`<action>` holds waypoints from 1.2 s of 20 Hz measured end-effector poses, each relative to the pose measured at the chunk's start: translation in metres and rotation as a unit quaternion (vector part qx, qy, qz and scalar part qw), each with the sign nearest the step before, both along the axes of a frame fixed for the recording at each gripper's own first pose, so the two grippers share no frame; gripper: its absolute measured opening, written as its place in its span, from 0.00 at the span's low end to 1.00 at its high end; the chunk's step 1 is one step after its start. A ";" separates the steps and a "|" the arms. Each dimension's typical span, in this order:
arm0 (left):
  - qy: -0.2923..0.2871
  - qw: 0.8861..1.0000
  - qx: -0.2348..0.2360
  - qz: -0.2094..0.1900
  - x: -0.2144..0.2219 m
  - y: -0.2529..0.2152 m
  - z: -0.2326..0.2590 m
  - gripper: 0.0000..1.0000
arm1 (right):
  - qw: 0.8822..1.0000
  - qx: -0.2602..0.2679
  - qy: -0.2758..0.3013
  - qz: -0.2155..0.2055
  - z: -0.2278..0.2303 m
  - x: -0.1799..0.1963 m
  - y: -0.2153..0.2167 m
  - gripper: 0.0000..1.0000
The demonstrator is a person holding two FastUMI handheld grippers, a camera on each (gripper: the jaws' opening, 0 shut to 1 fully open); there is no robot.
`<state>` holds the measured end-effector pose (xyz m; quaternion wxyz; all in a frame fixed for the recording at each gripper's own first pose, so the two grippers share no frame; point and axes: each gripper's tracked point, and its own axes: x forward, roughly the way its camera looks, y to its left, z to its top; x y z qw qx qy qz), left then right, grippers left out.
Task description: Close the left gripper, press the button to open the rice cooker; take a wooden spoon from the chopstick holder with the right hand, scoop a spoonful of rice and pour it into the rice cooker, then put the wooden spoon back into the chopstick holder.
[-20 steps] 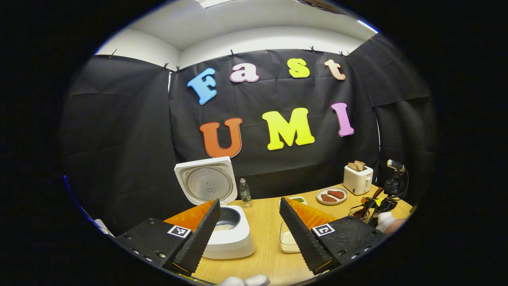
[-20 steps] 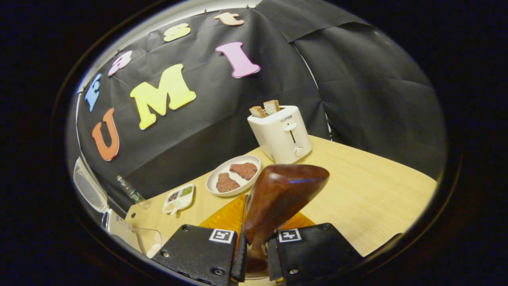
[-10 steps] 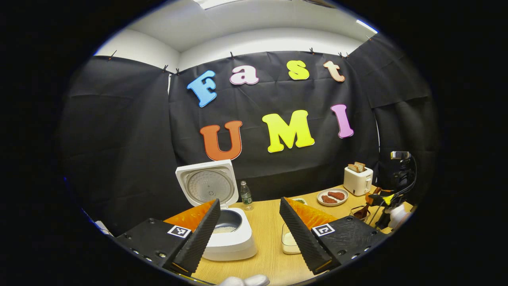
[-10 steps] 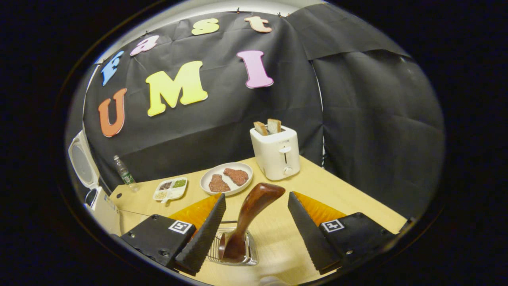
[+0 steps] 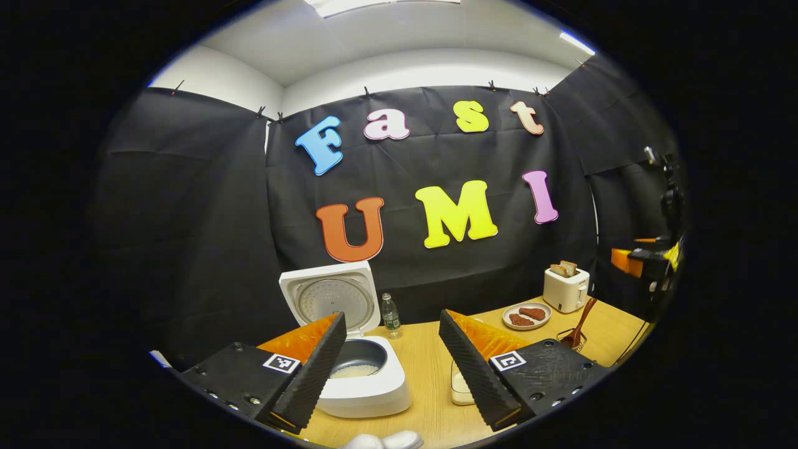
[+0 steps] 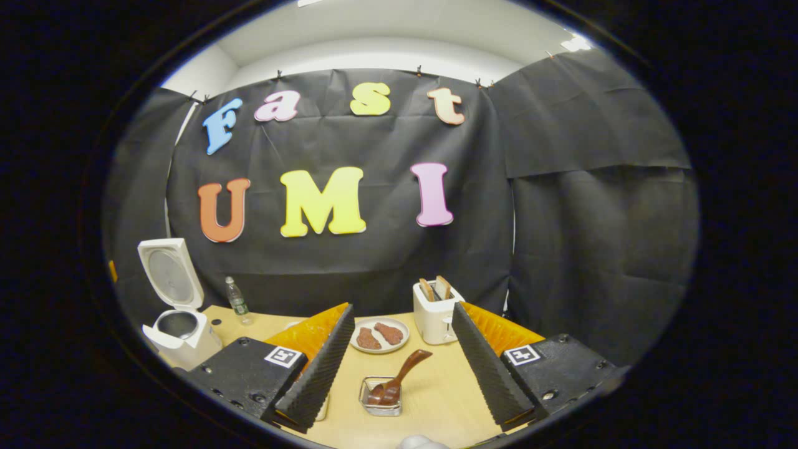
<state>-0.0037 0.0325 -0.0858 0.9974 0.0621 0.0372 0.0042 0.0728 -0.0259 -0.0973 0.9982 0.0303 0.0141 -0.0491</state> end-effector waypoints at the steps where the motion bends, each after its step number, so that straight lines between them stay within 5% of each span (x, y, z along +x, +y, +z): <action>1: -0.003 1.000 0.000 0.001 0.001 0.001 0.004 0.95 | 1.000 0.002 -0.004 0.007 0.013 -0.011 0.010 1.00; 7: -0.026 0.999 -0.016 0.015 0.011 0.019 0.032 0.95 | 0.997 -0.034 -0.036 0.053 0.065 -0.068 0.065 1.00; 13: -0.027 0.999 -0.026 0.037 0.033 0.045 0.051 0.95 | 0.997 -0.010 -0.015 0.071 0.064 -0.071 0.078 1.00; 24: 0.060 0.989 -0.062 0.116 0.221 0.141 0.083 0.95 | 0.993 -0.024 0.037 0.109 0.035 -0.059 0.109 1.00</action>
